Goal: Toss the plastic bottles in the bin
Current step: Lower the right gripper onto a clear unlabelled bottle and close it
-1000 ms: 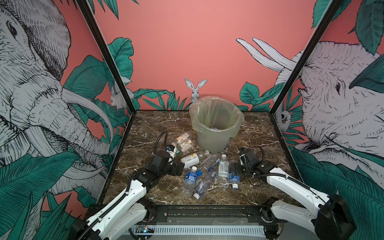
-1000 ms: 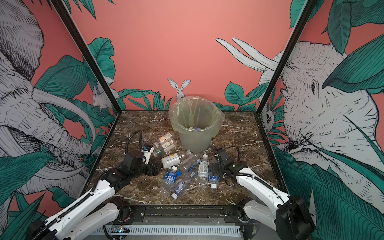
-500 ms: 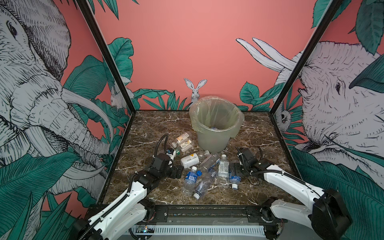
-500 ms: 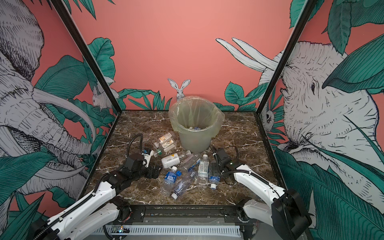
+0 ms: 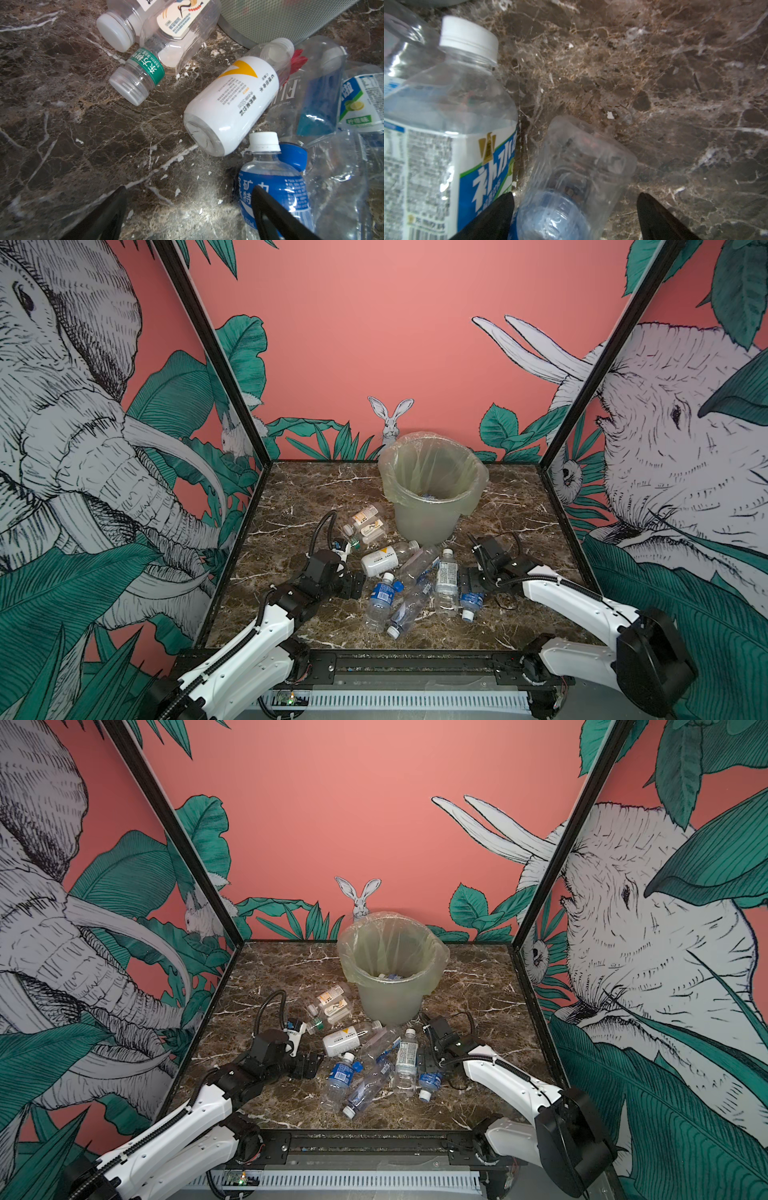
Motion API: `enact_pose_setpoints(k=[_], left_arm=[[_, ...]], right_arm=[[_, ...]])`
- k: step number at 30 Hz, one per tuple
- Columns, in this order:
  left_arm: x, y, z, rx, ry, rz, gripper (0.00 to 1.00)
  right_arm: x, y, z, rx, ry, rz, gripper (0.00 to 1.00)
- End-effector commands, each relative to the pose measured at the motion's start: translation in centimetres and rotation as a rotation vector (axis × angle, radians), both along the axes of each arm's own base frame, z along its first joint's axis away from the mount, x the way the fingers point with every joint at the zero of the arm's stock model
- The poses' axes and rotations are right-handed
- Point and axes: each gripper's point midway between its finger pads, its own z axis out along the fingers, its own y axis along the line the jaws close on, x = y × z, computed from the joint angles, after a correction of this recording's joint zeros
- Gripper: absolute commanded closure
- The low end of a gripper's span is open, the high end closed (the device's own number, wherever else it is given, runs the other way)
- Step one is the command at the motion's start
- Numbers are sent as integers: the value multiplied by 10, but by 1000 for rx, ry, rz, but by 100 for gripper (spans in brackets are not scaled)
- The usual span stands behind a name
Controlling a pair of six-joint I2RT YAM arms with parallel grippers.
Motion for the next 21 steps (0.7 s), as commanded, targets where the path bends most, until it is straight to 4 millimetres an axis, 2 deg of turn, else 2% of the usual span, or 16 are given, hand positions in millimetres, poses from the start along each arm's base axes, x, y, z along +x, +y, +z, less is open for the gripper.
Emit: enact_pose_setpoints(k=[1,14,21], left_arm=[[1,1,-2,4,-8,4,6],[1,2,-1,3,-10,3,6],[0,2,-2,4,-7,6,6]], right_arm=[[2,6,1,18,11,-8,6],[-1,14,-13,36,56,-4,9],[-3,18,-21,26,83,13,15]])
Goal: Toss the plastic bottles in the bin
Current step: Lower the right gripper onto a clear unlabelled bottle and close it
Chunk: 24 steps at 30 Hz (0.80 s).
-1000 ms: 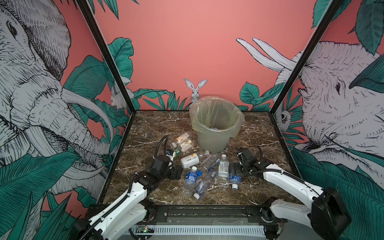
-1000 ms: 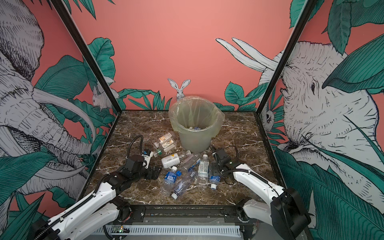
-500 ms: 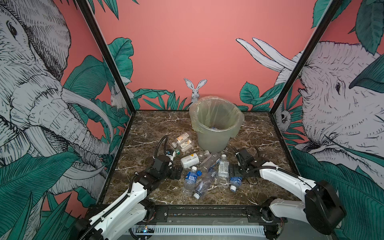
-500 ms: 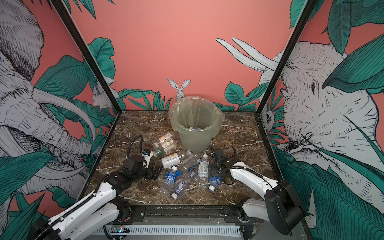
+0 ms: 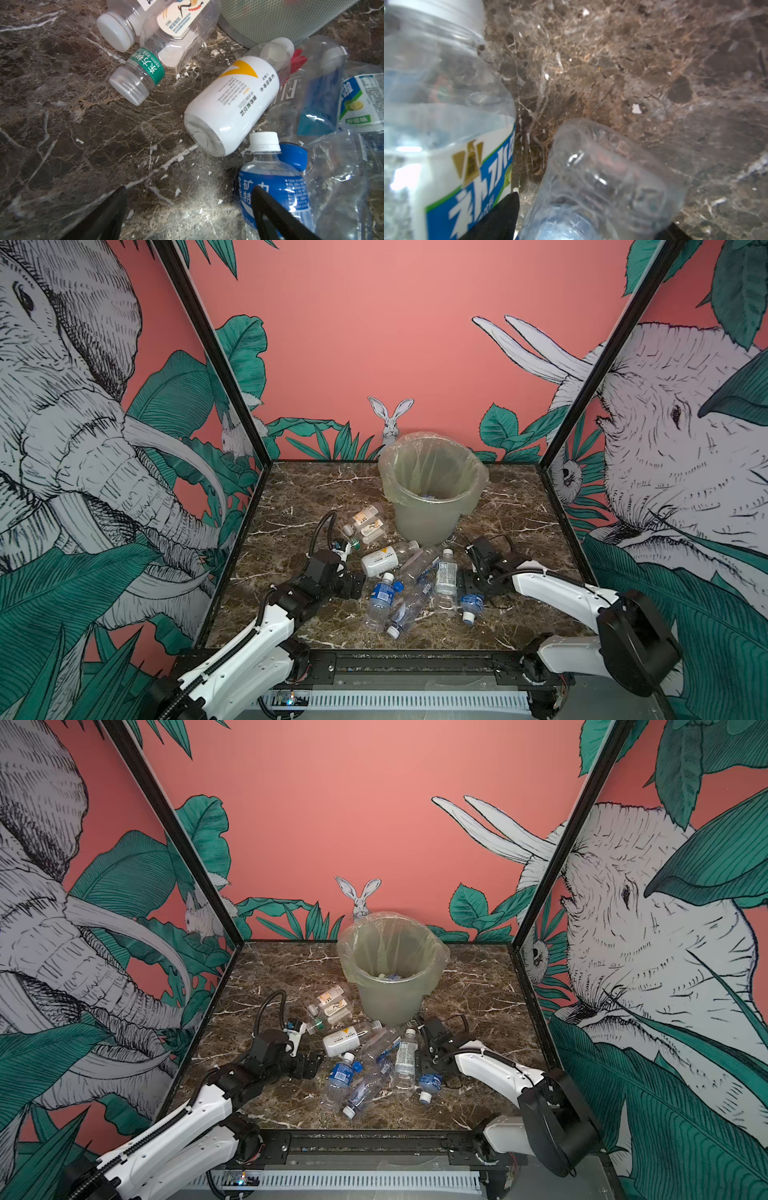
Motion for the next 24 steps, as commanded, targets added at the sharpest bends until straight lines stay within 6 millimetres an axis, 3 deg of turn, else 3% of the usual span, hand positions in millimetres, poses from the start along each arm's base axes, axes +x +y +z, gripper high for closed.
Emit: enact_pose_setpoints(k=[1,17,24], left_arm=[[0,3,-2,7,-5,9,6],[1,3,-1,3,-10,13,7],[1,2,-2,5,-6,11,7]], right_arm=[[0,5,-1,-2,7,7,16],[-9,4,-25,-41,99,-6,18],[-8,-1,-23,-59,79,-9,38]])
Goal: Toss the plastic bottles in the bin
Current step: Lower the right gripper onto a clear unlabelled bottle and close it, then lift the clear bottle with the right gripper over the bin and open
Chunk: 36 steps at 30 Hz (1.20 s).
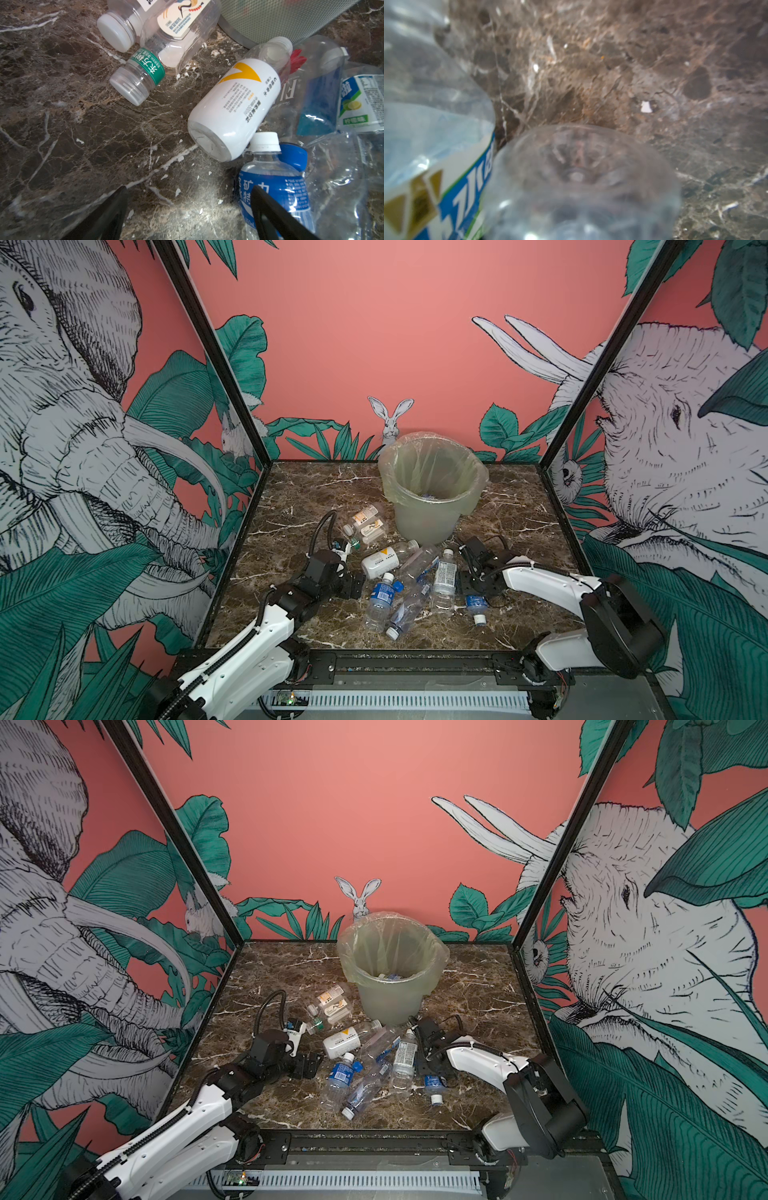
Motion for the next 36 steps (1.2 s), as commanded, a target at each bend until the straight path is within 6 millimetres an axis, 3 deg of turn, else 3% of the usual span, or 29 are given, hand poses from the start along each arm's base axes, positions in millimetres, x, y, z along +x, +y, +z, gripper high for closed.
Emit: enact_pose_setpoints(k=[1,7,14,20,29,36], left_arm=[[1,2,-3,7,-1,9,7],[1,1,-4,8,5,4,7],[1,-1,-6,10,16,-5,8],[1,-2,-5,4,13,-9,8],[1,-2,-4,3,9,-5,8],[1,-1,-3,1,2,-4,8]], right_arm=[[-6,-3,-8,-13,18,-4,41],[-6,-9,3,-15,-33,-18,55],[-8,-17,29,42,-161,-22,59],[-10,-22,68,128,-314,-28,64],[-6,-42,192,180,-613,-31,64],[24,-33,316,198,-822,-4,66]])
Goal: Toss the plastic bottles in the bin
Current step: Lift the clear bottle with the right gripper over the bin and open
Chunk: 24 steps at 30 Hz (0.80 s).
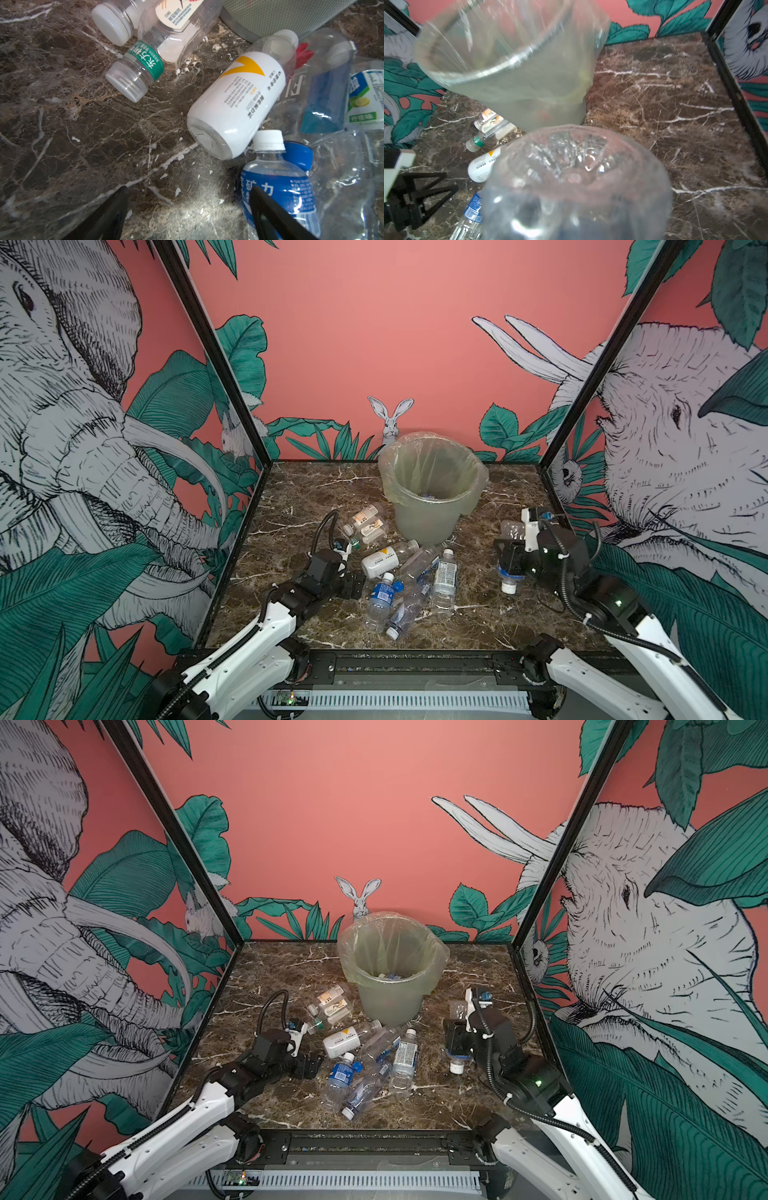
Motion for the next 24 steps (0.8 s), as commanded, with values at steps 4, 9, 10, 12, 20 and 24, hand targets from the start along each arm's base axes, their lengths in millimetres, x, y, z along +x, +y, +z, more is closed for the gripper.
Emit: enact_pose_setpoints(k=[4,9,10,12,20,24], left_arm=[[1,0,2,-9,-17,0,8],[2,1,3,-6,-20,8,8],[2,2,2,-3,-17,8,8],[2,2,2,-1,-17,12,8],[0,4,5,-11,-32,14,8],[0,2,6,-18,-37,8,8]], right_arm=[[52,30,102,-26,-144,26,66],[130,87,160,12,-213,89,55],[151,96,158,7,-186,87,37],[180,96,154,-35,-151,23,2],[176,70,218,-12,-322,-34,1],[157,59,217,-29,-318,-26,1]])
